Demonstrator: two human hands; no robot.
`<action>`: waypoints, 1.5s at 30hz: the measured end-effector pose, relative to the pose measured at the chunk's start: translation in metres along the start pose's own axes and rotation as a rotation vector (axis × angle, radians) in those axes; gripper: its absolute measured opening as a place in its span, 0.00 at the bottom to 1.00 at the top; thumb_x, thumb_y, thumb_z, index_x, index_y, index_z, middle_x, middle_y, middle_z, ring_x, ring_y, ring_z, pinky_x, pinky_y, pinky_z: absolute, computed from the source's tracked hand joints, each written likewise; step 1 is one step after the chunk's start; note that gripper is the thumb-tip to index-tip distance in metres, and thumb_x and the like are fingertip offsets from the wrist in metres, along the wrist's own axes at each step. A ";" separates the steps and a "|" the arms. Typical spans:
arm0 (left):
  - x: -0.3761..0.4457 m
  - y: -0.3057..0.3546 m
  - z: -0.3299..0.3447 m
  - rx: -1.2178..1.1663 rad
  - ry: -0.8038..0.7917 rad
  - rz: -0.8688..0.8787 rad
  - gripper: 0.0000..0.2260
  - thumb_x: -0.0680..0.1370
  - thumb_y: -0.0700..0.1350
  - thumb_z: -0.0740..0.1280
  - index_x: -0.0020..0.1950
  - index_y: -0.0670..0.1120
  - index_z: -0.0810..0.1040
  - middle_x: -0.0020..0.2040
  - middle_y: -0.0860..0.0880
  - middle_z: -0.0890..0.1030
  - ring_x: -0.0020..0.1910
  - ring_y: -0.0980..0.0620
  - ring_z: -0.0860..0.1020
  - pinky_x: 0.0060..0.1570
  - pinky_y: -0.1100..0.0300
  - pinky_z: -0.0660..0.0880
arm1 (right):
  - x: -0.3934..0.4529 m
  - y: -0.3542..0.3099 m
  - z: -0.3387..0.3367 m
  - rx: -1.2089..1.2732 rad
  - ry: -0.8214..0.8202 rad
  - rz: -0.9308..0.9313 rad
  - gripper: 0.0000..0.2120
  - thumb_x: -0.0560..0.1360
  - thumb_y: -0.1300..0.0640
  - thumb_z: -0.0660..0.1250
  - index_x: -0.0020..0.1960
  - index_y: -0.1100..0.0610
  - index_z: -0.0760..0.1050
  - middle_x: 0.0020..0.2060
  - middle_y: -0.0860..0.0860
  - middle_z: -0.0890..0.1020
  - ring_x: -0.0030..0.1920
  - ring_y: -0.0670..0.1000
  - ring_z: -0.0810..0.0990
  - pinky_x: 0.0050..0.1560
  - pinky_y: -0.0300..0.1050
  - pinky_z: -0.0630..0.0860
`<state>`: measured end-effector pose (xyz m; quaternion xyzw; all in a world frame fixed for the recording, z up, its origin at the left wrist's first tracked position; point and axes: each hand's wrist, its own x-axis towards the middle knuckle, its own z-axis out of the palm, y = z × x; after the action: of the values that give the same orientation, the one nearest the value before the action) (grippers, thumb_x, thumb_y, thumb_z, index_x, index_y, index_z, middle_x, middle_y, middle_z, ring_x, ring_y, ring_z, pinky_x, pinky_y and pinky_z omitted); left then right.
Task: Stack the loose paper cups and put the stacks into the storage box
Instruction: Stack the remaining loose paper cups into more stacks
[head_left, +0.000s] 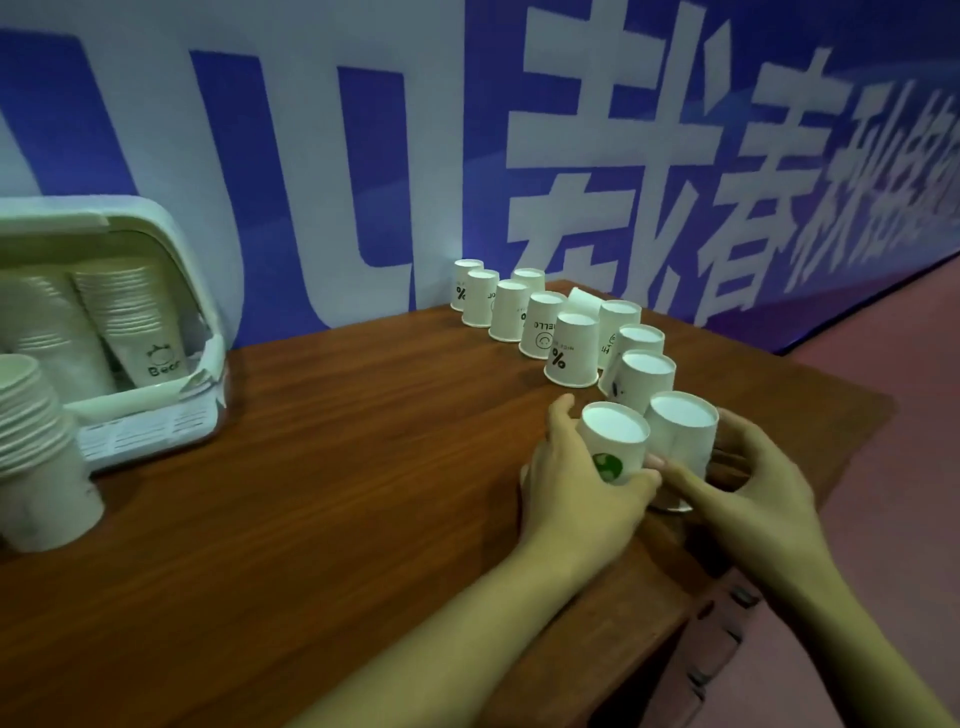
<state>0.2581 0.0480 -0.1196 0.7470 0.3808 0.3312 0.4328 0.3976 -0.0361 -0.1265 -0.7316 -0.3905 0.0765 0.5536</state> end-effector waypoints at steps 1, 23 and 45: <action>-0.003 -0.008 -0.012 0.013 0.032 -0.002 0.44 0.72 0.54 0.81 0.81 0.55 0.60 0.74 0.53 0.73 0.75 0.51 0.70 0.75 0.48 0.69 | -0.006 -0.007 0.004 -0.012 -0.006 -0.041 0.30 0.62 0.41 0.79 0.63 0.43 0.77 0.53 0.39 0.83 0.52 0.38 0.81 0.54 0.46 0.79; 0.000 -0.128 -0.219 0.219 0.357 -0.007 0.46 0.57 0.60 0.81 0.73 0.63 0.68 0.65 0.58 0.79 0.68 0.53 0.77 0.65 0.43 0.78 | 0.010 -0.121 0.241 0.002 -0.805 -0.489 0.25 0.69 0.40 0.77 0.62 0.45 0.74 0.54 0.41 0.81 0.50 0.42 0.81 0.51 0.42 0.82; 0.052 -0.094 -0.141 0.286 0.000 0.009 0.39 0.64 0.71 0.75 0.70 0.66 0.61 0.67 0.59 0.73 0.68 0.51 0.72 0.69 0.44 0.74 | 0.063 0.007 0.059 -0.127 0.125 0.179 0.50 0.66 0.37 0.77 0.79 0.48 0.54 0.68 0.53 0.76 0.68 0.59 0.74 0.65 0.64 0.75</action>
<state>0.1413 0.1794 -0.1381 0.8028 0.4208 0.2752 0.3204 0.4125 0.0490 -0.1340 -0.8005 -0.2926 0.0549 0.5202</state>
